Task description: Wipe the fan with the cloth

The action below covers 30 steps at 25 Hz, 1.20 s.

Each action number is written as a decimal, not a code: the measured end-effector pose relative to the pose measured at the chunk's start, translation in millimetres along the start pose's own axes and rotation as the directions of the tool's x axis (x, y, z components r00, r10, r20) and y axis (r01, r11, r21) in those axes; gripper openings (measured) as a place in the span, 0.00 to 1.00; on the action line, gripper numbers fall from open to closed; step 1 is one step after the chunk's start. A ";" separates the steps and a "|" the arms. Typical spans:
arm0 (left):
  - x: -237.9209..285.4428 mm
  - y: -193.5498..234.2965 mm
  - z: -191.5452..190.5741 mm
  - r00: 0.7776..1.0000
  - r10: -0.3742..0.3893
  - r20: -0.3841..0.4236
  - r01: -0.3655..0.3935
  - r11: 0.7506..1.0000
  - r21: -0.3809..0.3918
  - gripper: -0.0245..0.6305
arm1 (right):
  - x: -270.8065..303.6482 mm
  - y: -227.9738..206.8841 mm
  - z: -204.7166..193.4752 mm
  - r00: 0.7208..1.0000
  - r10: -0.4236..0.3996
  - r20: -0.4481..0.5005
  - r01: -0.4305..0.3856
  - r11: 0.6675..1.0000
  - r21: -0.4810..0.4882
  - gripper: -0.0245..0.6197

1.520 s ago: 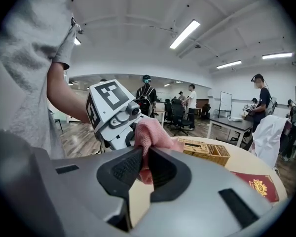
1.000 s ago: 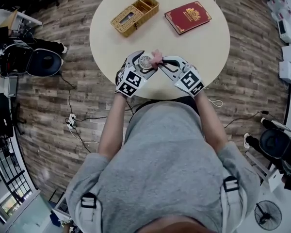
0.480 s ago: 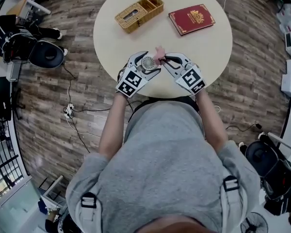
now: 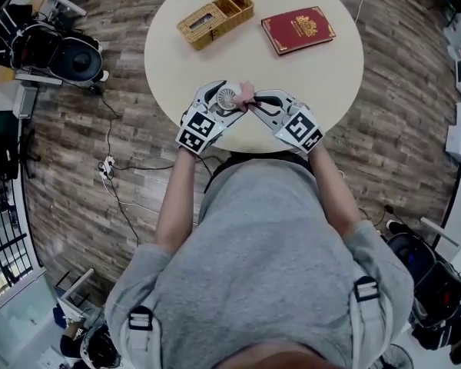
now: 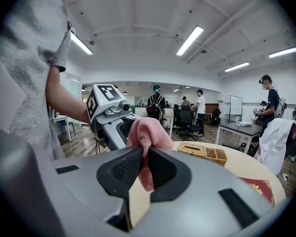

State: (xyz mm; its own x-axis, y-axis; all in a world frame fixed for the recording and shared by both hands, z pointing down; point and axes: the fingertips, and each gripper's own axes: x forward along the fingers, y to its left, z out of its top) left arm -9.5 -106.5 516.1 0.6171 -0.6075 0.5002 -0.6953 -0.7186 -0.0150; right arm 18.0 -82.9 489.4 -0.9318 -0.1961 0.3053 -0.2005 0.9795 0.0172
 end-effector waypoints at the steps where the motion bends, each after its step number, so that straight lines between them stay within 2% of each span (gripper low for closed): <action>1: 0.4 -3.0 3.2 1.000 -0.004 0.014 0.004 1.000 -0.013 0.62 | -3.7 -0.8 -1.4 1.000 0.005 0.002 -0.005 1.000 0.004 0.10; 6: 4.8 -19.5 21.1 0.996 -0.037 0.076 0.043 0.997 -0.067 0.62 | -19.5 -11.4 -9.1 1.000 0.015 -0.003 -0.015 1.000 -0.001 0.10; 10: 5.7 -39.0 28.2 0.989 -0.101 0.107 0.111 0.990 -0.089 0.62 | -27.0 -19.8 -15.3 0.999 -0.002 -0.034 0.000 0.999 -0.053 0.10; 17: 12.0 -59.4 25.0 0.987 -0.142 0.070 0.147 0.987 -0.069 0.62 | -31.1 -25.1 -11.8 0.999 0.014 -0.046 -0.020 0.992 -0.121 0.10; 23: 21.7 -65.8 12.2 0.986 -0.168 0.004 0.168 0.986 -0.007 0.62 | -22.9 -29.0 0.1 0.998 0.055 -0.024 -0.057 0.990 -0.132 0.10; 28: 20.5 -77.1 19.1 0.977 -0.211 0.023 0.211 0.977 -0.006 0.62 | -19.4 -30.5 -8.8 0.991 0.120 -0.056 -0.126 0.986 -0.109 0.10; 30: 16.6 -79.9 23.8 0.976 -0.216 0.036 0.216 0.976 -0.006 0.62 | -23.2 -28.4 -12.9 0.991 0.121 -0.062 -0.127 0.987 -0.096 0.10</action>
State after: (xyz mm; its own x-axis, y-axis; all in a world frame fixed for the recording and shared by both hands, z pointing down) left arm 65.1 -67.2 505.0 0.7657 -0.4499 0.4597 -0.5474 -0.8310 0.0984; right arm 49.2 -105.5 494.1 -0.9285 -0.0728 0.3641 -0.0507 0.9963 0.0698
